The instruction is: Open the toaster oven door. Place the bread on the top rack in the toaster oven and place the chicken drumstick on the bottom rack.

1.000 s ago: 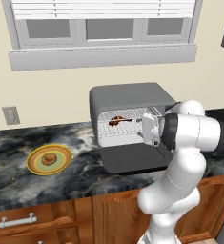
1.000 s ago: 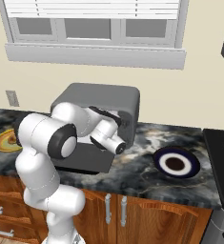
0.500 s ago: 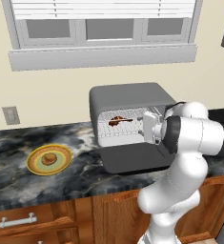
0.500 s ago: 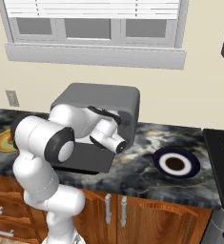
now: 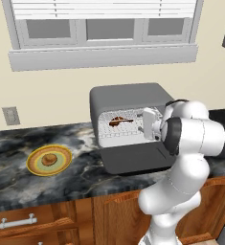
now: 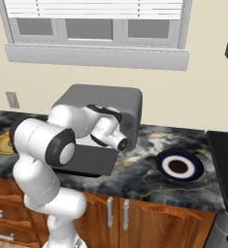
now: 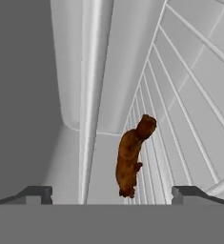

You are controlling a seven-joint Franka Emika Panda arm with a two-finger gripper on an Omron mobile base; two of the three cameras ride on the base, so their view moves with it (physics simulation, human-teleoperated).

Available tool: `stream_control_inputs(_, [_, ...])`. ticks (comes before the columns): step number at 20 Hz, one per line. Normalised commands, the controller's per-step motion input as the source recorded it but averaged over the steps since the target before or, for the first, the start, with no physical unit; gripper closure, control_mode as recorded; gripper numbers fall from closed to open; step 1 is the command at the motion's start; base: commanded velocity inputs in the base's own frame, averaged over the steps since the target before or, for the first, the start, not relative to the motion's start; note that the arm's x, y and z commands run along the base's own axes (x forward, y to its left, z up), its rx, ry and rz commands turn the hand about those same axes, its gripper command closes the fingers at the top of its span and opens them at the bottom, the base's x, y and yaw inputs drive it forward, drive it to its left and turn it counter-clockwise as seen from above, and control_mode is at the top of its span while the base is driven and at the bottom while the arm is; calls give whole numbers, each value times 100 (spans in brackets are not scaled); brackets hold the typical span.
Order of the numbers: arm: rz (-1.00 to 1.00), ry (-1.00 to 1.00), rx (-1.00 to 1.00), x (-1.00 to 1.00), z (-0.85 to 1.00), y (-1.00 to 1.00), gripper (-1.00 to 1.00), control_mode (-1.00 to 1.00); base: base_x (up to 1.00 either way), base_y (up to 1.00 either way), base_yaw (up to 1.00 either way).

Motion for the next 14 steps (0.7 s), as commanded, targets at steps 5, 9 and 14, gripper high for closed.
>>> stream_control_inputs(5, [0,2,0,32,-2,0,-100,-100,0,0,0])
stream_control_inputs(9, [0,6,0,36,-13,2,-100,-100,0,0,0])
stream_control_inputs(14, [0,10,0,41,-5,0,-100,-100,0,0,0])
